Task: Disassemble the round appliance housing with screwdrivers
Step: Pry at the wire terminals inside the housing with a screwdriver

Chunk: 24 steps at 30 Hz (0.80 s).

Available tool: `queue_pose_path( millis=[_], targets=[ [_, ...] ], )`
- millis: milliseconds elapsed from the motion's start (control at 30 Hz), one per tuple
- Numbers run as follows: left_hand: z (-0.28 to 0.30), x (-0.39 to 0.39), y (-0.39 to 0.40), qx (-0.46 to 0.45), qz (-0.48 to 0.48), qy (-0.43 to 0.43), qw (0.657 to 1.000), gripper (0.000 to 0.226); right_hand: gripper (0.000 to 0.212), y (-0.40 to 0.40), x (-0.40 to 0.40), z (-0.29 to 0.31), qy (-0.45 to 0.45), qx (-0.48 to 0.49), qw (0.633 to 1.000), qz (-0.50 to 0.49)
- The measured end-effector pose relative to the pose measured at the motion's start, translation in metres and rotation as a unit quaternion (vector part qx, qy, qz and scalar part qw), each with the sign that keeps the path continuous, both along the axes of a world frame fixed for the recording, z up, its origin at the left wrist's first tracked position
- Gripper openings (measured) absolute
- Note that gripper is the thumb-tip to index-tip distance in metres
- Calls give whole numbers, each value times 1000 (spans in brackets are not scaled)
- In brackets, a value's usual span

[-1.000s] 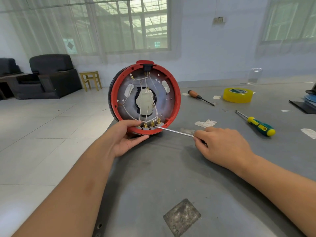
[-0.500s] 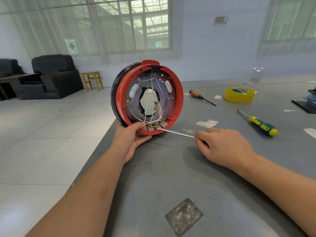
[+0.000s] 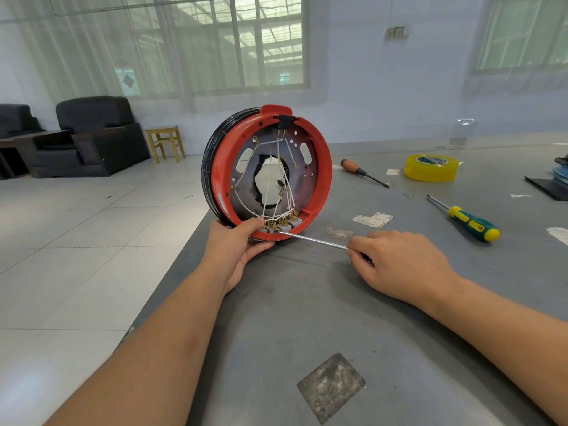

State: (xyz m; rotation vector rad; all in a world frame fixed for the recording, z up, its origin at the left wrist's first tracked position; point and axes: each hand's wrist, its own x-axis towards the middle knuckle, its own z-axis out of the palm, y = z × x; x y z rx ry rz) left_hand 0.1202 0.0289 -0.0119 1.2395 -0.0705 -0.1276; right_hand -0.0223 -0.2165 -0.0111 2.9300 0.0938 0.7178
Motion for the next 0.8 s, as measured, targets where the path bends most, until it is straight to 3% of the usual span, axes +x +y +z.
queue_pose_path(
  millis=[167,800],
  targets=[
    [1,-1,-1,-7,4,1,1000,54,36,2,0,0,4,4,1000,3],
    [0,-2,1,1,-15,-12,1000,52,32,1,1,11,78,79,994,-2]
  ],
)
